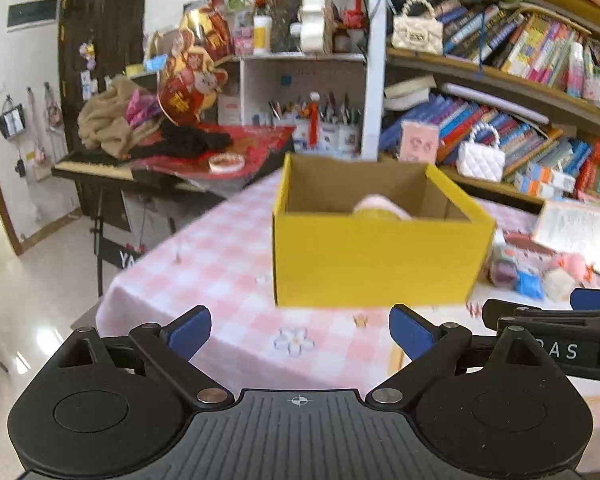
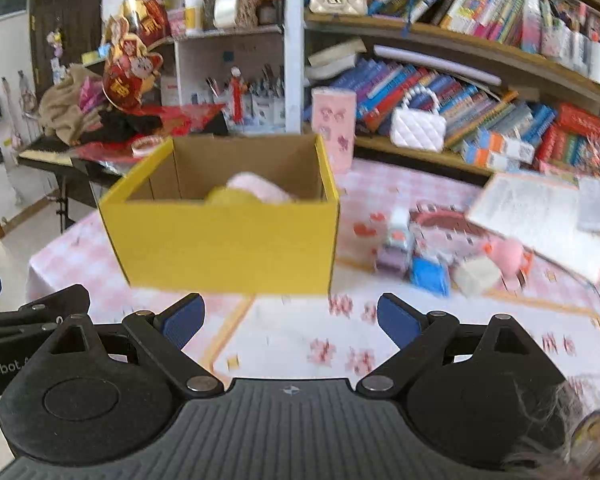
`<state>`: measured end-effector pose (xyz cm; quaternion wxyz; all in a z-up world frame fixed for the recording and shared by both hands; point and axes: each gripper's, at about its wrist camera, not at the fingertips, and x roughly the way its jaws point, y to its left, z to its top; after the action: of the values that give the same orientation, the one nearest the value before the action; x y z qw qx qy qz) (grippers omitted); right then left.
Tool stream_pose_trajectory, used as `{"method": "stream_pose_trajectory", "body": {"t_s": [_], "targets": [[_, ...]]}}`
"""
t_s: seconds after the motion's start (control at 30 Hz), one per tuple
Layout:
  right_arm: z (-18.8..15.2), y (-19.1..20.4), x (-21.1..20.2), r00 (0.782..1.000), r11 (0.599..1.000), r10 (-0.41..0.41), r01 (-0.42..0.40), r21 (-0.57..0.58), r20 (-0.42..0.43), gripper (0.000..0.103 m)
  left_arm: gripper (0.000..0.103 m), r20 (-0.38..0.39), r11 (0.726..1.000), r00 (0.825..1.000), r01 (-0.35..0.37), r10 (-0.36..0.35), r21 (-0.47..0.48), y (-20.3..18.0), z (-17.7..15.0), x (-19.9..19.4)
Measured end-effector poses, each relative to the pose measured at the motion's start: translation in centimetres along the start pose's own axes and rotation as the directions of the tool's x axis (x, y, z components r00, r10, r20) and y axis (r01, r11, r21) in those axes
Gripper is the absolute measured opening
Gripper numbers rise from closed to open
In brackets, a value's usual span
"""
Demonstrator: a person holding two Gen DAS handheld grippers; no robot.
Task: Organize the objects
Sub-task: 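Lift both open tools away from the box toward the remaining items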
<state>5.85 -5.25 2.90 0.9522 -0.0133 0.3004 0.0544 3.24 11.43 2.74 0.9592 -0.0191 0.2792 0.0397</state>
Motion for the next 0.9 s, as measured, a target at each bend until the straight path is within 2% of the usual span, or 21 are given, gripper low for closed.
{"method": "stream_pose_trajectory", "body": {"t_s": [0.17,0.4,0.67,0.9], "targets": [[-2.6,0.1,-1.8,0.998,0.998,-0.056,0.056,0.023,-0.009,0.094,0.098,-0.025,0.999,0.999,0.027,-0.026,0.026,-0.4,-1.4,-1.0],[-4.9,-1.1,-4.3,0.984,0.982,-0.18,0.18,0.053,-0.006,0.094,0.098,-0.048,0.99,0.992,0.118,-0.114,0.084,-2.3,-2.8,-1.9],[-6.4,-4.2,-6.4,0.961,0.952,-0.275,0.278,0.129,-0.037,0.094,0.098,-0.065,0.963,0.974,0.222,-0.215,0.15,-5.5,-3.0,-2.1],[-7.4,-6.8,-7.3,0.942,0.925,-0.328,0.335,0.179,-0.066,0.094,0.098,-0.084,0.939,0.959,0.282,-0.271,0.194,-8.2,-3.1,-2.0]]}}
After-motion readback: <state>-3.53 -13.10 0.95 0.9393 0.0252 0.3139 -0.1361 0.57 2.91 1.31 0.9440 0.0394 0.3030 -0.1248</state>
